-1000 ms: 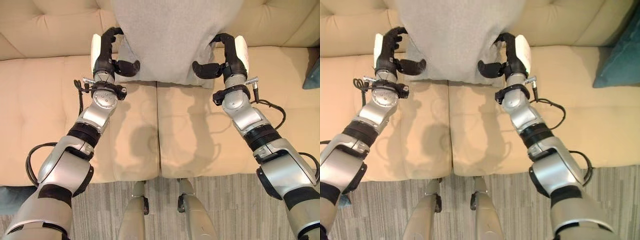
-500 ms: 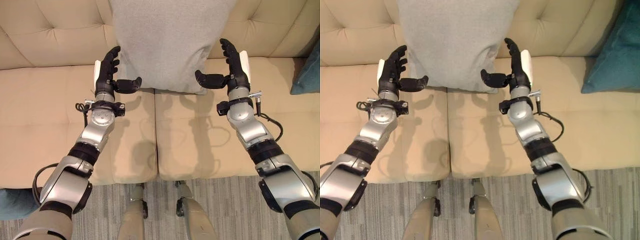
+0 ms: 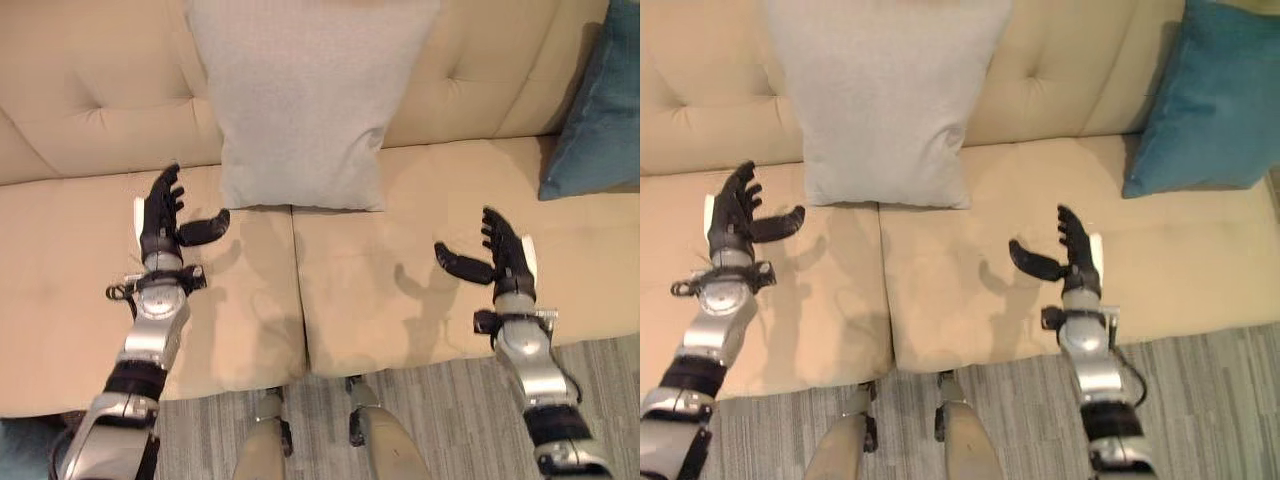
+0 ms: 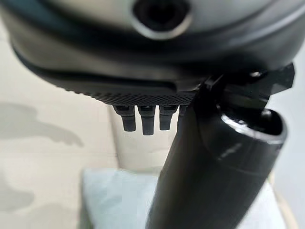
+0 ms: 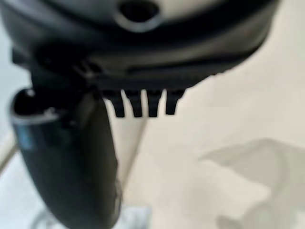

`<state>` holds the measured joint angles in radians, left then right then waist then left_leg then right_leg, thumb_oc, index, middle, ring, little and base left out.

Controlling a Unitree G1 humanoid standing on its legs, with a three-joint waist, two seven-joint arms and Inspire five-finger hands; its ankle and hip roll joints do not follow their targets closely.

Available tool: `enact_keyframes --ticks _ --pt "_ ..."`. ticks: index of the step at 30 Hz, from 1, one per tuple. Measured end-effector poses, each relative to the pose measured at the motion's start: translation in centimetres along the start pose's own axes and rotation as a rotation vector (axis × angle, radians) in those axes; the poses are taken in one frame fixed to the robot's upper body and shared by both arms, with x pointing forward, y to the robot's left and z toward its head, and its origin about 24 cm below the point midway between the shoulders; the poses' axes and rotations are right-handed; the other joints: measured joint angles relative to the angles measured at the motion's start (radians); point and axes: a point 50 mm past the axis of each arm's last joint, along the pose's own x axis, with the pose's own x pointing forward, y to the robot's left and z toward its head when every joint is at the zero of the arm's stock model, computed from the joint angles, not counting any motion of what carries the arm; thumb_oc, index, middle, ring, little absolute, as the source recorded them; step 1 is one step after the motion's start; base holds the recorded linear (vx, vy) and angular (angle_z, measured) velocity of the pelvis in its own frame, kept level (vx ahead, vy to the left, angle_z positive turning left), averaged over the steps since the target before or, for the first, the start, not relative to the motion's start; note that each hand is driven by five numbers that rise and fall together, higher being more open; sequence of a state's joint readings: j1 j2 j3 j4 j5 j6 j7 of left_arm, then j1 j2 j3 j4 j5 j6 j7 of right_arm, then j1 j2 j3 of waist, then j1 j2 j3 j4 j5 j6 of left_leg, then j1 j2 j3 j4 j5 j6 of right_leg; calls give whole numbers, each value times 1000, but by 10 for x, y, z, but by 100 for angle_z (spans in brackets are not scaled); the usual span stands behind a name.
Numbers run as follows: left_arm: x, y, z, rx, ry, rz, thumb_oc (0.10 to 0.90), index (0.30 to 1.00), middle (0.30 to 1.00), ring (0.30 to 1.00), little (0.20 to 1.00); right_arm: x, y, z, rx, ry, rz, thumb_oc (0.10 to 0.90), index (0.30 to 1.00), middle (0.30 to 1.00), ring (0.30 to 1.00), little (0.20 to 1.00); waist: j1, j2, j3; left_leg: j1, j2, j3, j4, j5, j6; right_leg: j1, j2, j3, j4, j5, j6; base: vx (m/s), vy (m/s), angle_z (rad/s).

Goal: Pick up all the scattered cushions and arrange them neatly on the sofa.

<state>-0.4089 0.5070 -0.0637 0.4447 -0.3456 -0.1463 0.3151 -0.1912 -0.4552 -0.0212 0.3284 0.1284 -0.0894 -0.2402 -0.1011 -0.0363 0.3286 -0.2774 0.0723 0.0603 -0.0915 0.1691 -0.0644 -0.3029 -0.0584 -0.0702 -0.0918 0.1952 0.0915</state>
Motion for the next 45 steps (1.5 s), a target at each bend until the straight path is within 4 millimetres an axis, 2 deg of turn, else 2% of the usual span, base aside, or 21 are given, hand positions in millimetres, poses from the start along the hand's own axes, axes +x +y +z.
enact_keyframes --ticks 4,8,11,13,14,18,19,20,23,28,30,32,33,34,35,36,39,41,42,43,45 --pt "-23 -3 -24 4 65 -10 800 900 900 900 900 -22 -6 -31 -25 110 1 800 900 900 900 900 -3 -9 1 50 -1 19 0 -15 4 40 -1 19 0 -5 4 48 18 -13" --pt "-69 7 -72 43 230 -25 800 900 900 900 900 -53 -4 -81 -82 303 50 800 900 900 900 900 -22 -25 -11 137 3 35 -1 -37 3 120 1 25 0 -32 -1 43 -28 -9" --pt "-118 19 -119 32 437 5 800 900 900 900 900 -87 -7 -127 -134 521 63 800 900 900 900 900 -18 -24 -45 180 6 39 0 -50 2 161 2 23 -1 -49 -9 36 -75 -2" --pt "-144 21 -146 37 598 28 800 900 900 900 900 -105 -8 -144 -153 621 72 800 900 900 900 900 -15 -13 -76 200 6 40 -1 -62 4 182 4 22 -1 -62 -12 16 -106 -1" --pt "-176 31 -169 76 743 31 800 900 900 900 900 -123 -9 -157 -176 691 90 800 900 900 900 900 -9 -4 -104 206 9 40 -1 -65 2 188 6 21 -2 -67 -13 7 -133 -3" --pt "-252 53 -208 161 1086 70 800 900 900 900 900 -158 -8 -180 -237 838 134 800 900 900 900 900 10 10 -148 242 20 38 0 -72 -1 225 17 18 -8 -76 -18 -29 -162 1" --pt "-260 54 -210 166 1124 73 800 900 900 900 900 -160 -9 -181 -239 846 138 800 900 900 900 900 13 11 -156 243 20 38 0 -72 -2 225 18 19 -7 -77 -21 -69 -186 5" --pt "-281 58 -214 178 1186 78 800 900 900 900 900 -167 -10 -185 -245 870 137 800 900 900 900 900 23 22 -164 244 26 34 0 -70 -3 230 22 17 -8 -78 -23 -42 -113 4" --pt "-310 57 -220 205 1288 65 800 900 900 900 900 -177 -11 -192 -254 921 137 800 900 900 900 900 36 44 -186 250 38 9 0 -73 -1 256 34 -6 -8 -83 -31 -140 -211 20" --pt "-317 53 -222 240 1320 18 800 900 900 900 900 -187 -12 -198 -272 972 143 800 900 900 900 900 64 72 -210 216 71 -5 0 -76 -6 241 71 -32 0 -87 -46 -258 -170 26" --pt "-309 49 -222 235 1303 14 800 900 900 900 900 -184 -11 -198 -300 969 158 800 900 900 900 900 69 88 -198 175 93 -18 40 -67 -19 217 91 -58 19 -99 -95 -347 -137 34" --pt "-303 45 -223 232 1294 6 800 900 900 900 900 -177 -12 -197 -325 958 164 800 900 900 900 900 71 93 -182 140 105 -27 98 -66 -73 200 94 -86 36 -91 -128 -203 -61 8" --pt "-300 42 -223 227 1287 1 800 900 900 900 900 -176 -12 -197 -330 953 163 800 900 900 900 900 68 72 -171 131 87 -25 145 -93 -80 196 77 -97 25 -81 -147 -85 -20 7" --pt "-295 39 -223 226 1274 -6 800 900 900 900 900 -172 -11 -196 -333 945 166 800 900 900 900 900 68 46 -157 124 59 -23 232 -128 -61 208 45 -90 15 -72 -156 -76 8 -2" --pt "-290 40 -222 230 1261 -5 800 900 900 900 900 -167 -9 -194 -334 928 169 800 900 900 900 900 63 4 -152 149 -7 -9 308 -164 -36 215 -5 -93 14 -76 -149 -129 22 -6" --pt "-289 40 -222 238 1259 -10 800 900 900 900 900 -164 -12 -193 -343 920 167 800 900 900 900 900 53 -4 -153 192 -39 -7 349 -204 -29 227 -24 -90 6 -74 -146 -202 39 -4" --pt "-279 31 -222 223 1229 -27 800 900 900 900 900 -168 -20 -195 -374 933 157 800 900 900 900 900 14 20 -169 274 -42 -10 354 -283 -32 237 -26 -135 -1 -43 -134 -271 63 38" --pt "-261 19 -220 214 1177 -63 800 900 900 900 900 -170 -20 -196 -377 949 158 800 900 900 900 900 -3 40 -172 273 -35 2 289 -285 -19 218 -25 -163 17 -52 -103 -321 123 69" --pt "-247 9 -217 221 1133 -104 800 900 900 900 900 -176 -18 -199 -370 979 157 800 900 900 900 900 -23 38 -173 280 -29 52 205 -277 17 203 -35 -201 28 -45 -83 -242 116 74" --pt "-238 3 -215 229 1093 -135 800 900 900 900 900 -182 -11 -202 -358 1007 160 800 900 900 900 900 -21 16 -173 295 -58 48 150 -254 43 181 -45 -195 43 -35 -69 -362 139 63" --pt "-234 -3 -213 231 1068 -163 800 900 900 900 900 -181 -3 -202 -346 1011 178 800 900 900 900 900 -22 -6 -162 302 -77 26 107 -221 62 165 -67 -184 54 -40 -45 -275 72 27"
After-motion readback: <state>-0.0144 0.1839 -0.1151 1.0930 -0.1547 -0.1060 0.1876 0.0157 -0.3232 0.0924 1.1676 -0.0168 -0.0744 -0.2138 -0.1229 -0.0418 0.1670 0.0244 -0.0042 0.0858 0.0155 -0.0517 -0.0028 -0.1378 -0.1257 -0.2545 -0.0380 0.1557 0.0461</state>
